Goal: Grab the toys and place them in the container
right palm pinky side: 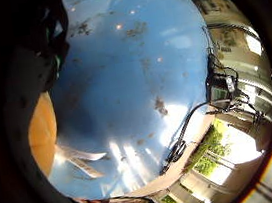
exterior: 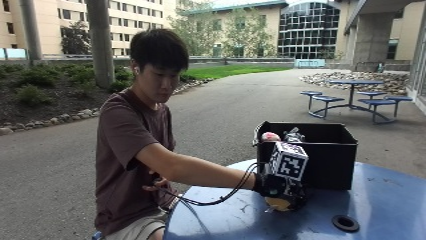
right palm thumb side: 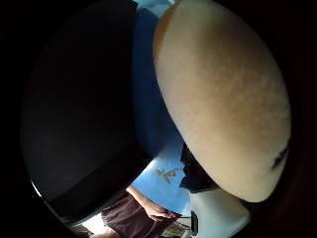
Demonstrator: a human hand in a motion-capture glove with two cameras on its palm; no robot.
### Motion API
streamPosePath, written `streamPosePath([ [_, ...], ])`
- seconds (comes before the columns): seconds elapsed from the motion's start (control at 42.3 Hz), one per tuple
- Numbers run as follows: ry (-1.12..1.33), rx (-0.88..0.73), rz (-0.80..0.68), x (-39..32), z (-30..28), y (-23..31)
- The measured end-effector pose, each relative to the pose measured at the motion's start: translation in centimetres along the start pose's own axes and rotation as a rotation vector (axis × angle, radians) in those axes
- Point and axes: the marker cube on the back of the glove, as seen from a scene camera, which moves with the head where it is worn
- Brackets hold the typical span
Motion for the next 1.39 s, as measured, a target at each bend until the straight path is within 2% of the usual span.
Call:
streamPosePath([
  [0.071, -0.042, 0.105, -0.053, -0.9, -0.1, -0.2],
  [0.189, -0.147, 0.233, -0.041, -1.1, -0.3, -0.3],
  [0.402, -0.282, 0.147, 0.036, 1.6, -2.6, 1.0],
  [0.638, -0.231, 0.187, 0.086, 5.6, -12.7, 4.7],
  [0.827, -0.138, 0.230, 0.133, 5.8, -19.3, 7.4],
  [1.04, -0.016, 0.269, 0.132, 4.5, -23.0, 7.9],
  [1.181, -0.106, 0.313, 0.098, -0.5, -26.8, 6.5],
  [1.276, -0.029, 0.325, 0.112, -2.9, -28.2, 4.9],
  [1.394, -0.286, 0.366, 0.215, -7.0, -31.2, 2.0],
])
